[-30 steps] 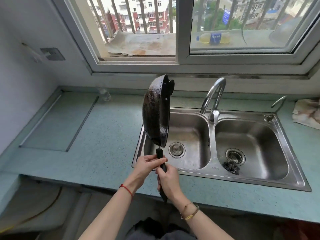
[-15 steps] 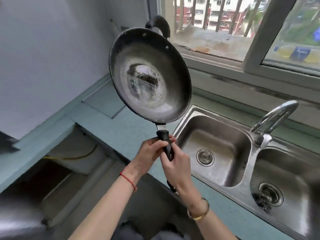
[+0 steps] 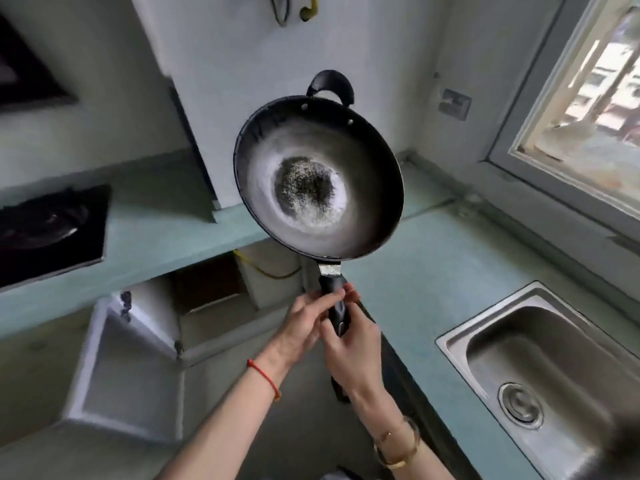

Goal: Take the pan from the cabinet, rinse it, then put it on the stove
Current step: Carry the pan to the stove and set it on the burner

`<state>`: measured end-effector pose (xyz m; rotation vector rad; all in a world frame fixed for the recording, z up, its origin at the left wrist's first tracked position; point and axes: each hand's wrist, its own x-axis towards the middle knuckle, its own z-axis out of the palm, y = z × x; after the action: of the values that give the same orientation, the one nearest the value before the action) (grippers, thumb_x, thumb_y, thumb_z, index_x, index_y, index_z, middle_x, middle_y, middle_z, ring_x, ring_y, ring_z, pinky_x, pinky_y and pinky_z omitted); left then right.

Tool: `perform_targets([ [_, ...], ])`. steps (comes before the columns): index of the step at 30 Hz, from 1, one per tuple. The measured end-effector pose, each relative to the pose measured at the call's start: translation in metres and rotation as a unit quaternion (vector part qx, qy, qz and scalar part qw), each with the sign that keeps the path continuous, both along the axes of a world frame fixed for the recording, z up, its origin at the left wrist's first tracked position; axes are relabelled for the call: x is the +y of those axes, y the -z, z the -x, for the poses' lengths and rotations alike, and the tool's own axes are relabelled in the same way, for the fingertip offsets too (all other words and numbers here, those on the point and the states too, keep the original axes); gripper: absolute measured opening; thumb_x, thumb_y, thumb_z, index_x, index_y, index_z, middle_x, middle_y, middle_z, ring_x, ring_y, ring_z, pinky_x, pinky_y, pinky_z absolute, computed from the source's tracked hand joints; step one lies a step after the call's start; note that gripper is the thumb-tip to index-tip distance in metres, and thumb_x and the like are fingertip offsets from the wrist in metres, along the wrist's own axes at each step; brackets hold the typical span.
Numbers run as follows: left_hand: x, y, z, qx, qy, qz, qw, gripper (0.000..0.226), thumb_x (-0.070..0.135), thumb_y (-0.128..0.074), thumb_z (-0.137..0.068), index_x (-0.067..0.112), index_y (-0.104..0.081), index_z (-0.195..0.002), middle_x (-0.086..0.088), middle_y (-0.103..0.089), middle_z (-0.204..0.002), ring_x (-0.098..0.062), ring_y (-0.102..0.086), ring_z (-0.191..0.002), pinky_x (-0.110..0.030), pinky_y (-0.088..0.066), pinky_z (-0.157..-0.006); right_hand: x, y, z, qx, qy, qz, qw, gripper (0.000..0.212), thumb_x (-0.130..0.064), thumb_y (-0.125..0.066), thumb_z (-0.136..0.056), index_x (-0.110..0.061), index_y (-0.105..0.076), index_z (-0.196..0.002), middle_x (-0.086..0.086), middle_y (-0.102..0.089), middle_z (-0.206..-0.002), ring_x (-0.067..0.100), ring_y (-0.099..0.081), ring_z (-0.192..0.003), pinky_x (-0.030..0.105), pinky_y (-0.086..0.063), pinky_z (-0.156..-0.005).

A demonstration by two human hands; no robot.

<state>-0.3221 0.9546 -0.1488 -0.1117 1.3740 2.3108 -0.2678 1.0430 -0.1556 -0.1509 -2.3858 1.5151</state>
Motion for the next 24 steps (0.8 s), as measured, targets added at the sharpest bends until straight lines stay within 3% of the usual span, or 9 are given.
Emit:
perform_targets([
  [3,-0.067,0.007,-0.011,0.000,-0.031,-0.001,1.000,0.016,0.005,-0.058,-0.093,0.004,-0.073,-0.100,-0.013,-0.076,-0.101,-0.016,-0.071,-0.095,-0.022,-0.057,-0.083,-0.062,0.004,-0.004,-0.010,-0.035,0.004,0.999,0.011,-0.015,-0.069,-0.084,-0.008,-0.066,-0.091,-0.014,-0.052,-0.054,0.002,-0.054,-0.050,0.011,-0.034,-0.046],
  [7,-0.157,0.012,-0.026,0.004,-0.070,0.002,0.998,0.015,0.007,-0.065,-0.084,0.007,-0.075,-0.096,-0.013,-0.076,-0.102,-0.016,-0.072,-0.096,-0.024,-0.056,-0.084,-0.145,0.006,-0.011,-0.022,-0.079,0.021,0.996,0.016,-0.019,-0.069,-0.084,-0.023,-0.055,-0.078,-0.009,-0.051,-0.050,0.005,-0.051,-0.046,0.014,-0.034,-0.045],
  [13,-0.279,0.008,-0.051,0.020,-0.130,0.031,0.991,0.019,-0.002,-0.053,-0.093,0.000,-0.068,-0.105,-0.015,-0.074,-0.106,-0.015,-0.071,-0.096,-0.021,-0.056,-0.080,-0.260,0.004,-0.020,-0.035,-0.154,0.029,0.987,0.019,-0.035,-0.065,-0.080,-0.033,-0.049,-0.070,-0.006,-0.054,-0.050,0.014,-0.056,-0.042,0.037,-0.049,-0.044],
  [20,-0.386,0.008,-0.076,0.016,-0.197,0.049,0.979,0.019,0.002,-0.057,-0.093,0.002,-0.071,-0.105,-0.014,-0.075,-0.110,-0.017,-0.069,-0.105,-0.020,-0.054,-0.085,-0.361,-0.003,-0.032,-0.085,-0.256,0.070,0.961,0.020,-0.047,-0.056,-0.076,-0.027,-0.059,-0.080,-0.004,-0.064,-0.061,0.019,-0.065,-0.051,0.043,-0.056,-0.052],
  [24,-0.428,0.007,-0.083,0.001,-0.240,0.041,0.970,0.021,0.003,-0.055,-0.093,0.000,-0.069,-0.108,-0.010,-0.075,-0.108,-0.017,-0.069,-0.101,-0.021,-0.054,-0.084,-0.403,-0.007,-0.029,-0.137,-0.317,0.099,0.933,0.023,-0.039,-0.060,-0.081,-0.019,-0.062,-0.093,0.002,-0.069,-0.065,0.021,-0.064,-0.051,0.039,-0.057,-0.051],
])
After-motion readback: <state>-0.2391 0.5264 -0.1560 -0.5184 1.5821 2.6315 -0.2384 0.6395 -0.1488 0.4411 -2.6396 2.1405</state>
